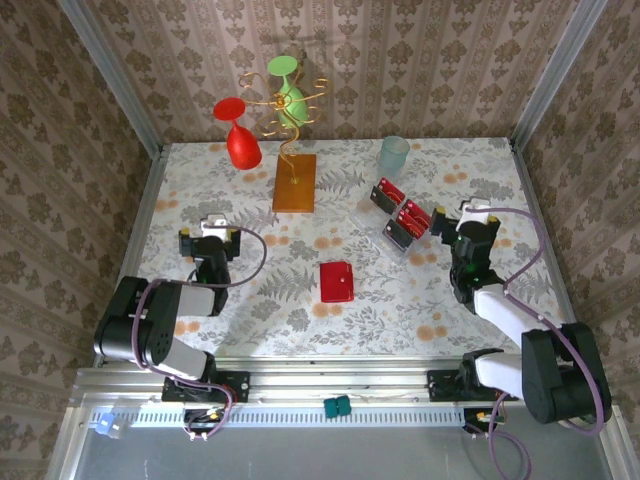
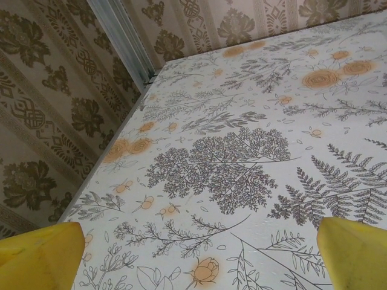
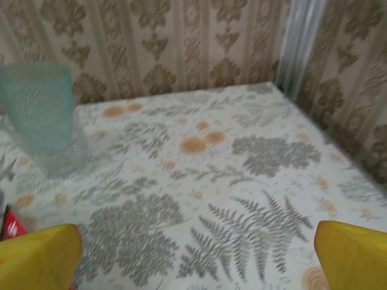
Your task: Put the credit cards into the card holder
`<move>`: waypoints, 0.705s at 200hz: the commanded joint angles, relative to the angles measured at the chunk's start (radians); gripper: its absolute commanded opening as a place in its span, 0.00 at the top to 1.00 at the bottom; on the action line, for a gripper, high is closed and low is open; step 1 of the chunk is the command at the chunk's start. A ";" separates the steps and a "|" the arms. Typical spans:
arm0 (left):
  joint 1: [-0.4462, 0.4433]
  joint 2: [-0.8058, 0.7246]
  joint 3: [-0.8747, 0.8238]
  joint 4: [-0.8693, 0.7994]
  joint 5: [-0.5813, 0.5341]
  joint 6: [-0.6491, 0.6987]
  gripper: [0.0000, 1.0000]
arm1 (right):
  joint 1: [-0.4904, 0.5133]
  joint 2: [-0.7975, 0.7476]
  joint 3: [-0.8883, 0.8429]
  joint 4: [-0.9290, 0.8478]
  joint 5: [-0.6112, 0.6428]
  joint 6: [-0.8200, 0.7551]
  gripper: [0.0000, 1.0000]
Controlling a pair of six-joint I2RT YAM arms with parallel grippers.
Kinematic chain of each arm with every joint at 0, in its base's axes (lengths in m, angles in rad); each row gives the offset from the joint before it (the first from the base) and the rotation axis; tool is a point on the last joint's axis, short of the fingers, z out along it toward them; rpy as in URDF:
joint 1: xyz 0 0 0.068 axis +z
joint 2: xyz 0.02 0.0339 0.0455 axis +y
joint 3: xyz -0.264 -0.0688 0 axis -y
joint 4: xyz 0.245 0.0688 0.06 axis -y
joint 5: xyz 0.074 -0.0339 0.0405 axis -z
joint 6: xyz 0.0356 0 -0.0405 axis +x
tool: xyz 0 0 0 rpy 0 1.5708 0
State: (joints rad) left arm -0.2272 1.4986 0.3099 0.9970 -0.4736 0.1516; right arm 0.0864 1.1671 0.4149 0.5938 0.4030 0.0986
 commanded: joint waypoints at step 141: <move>0.012 0.023 0.034 0.045 0.010 0.026 0.00 | -0.154 0.218 0.023 0.075 -0.216 0.098 0.00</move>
State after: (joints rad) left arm -0.2253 1.5196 0.3176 1.0260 -0.4736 0.1627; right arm -0.0711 1.3781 0.4236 0.5892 0.3195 0.2340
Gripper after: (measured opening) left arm 0.999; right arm 0.999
